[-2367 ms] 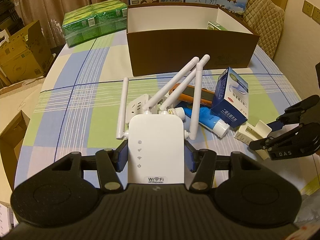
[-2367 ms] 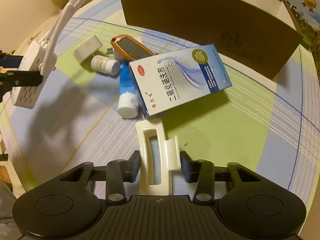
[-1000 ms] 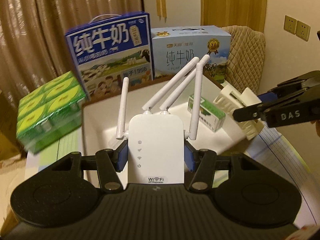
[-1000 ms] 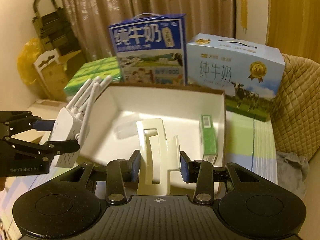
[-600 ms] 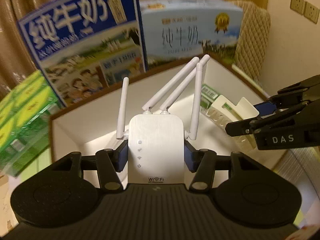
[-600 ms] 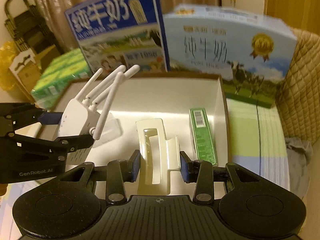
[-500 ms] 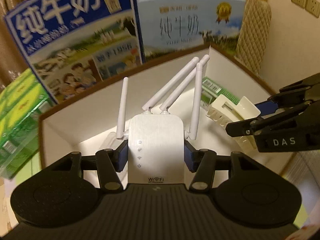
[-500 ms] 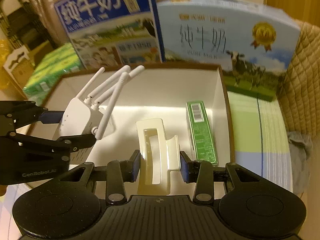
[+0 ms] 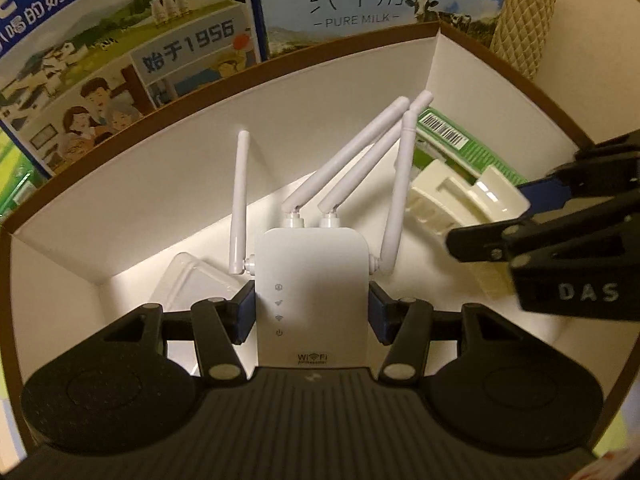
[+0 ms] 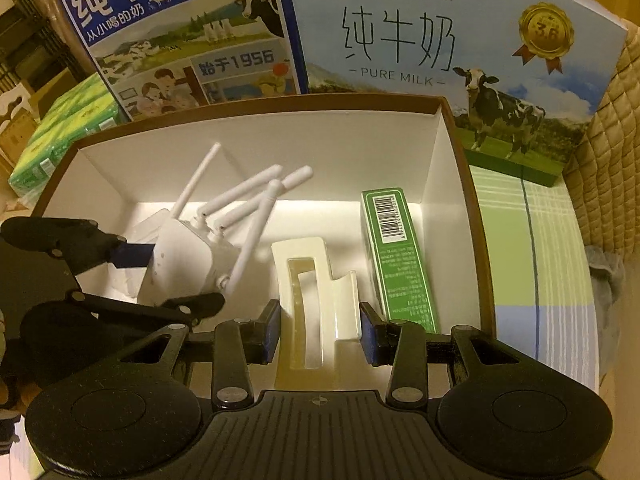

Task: Organize rigid objects
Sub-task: 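Carry repeater and clip into the brown box and open both tools, then withdraw both tools from the box toward the remaining items, then grasp the blue medicine box with the right tool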

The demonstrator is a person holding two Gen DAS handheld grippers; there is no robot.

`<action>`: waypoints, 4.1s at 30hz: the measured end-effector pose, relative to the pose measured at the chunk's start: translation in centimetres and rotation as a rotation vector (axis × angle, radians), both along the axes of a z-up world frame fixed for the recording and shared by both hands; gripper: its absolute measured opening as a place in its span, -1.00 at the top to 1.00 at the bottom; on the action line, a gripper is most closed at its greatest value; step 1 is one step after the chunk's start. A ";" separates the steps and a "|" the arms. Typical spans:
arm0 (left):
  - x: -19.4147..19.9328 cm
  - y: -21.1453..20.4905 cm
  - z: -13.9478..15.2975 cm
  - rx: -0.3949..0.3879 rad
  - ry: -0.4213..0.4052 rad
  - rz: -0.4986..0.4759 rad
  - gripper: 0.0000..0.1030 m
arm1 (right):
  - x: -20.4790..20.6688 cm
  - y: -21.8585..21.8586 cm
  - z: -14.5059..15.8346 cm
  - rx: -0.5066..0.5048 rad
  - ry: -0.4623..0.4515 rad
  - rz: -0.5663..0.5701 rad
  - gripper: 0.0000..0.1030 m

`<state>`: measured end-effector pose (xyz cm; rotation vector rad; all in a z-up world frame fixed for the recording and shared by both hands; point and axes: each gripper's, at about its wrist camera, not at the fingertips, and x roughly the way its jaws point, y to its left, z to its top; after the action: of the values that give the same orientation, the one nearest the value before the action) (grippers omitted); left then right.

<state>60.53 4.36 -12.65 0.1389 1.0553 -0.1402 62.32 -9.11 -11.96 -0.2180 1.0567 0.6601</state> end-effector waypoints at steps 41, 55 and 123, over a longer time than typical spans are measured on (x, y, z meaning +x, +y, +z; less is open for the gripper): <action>-15.4 2.4 11.1 -0.093 -0.158 0.128 -0.23 | -11.0 -8.4 7.8 0.195 -0.087 -0.115 -0.24; -23.3 2.8 12.1 -0.152 -0.181 0.213 -0.23 | -17.2 -10.3 7.8 0.217 -0.016 -0.119 -0.24; -32.6 6.9 2.9 -0.170 0.011 0.388 -0.23 | -20.5 -10.4 -3.9 0.265 0.312 -0.342 -0.59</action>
<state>27.90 11.25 -9.74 -0.2202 1.0575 0.1203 41.82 -19.51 -15.88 0.3000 1.2537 0.5245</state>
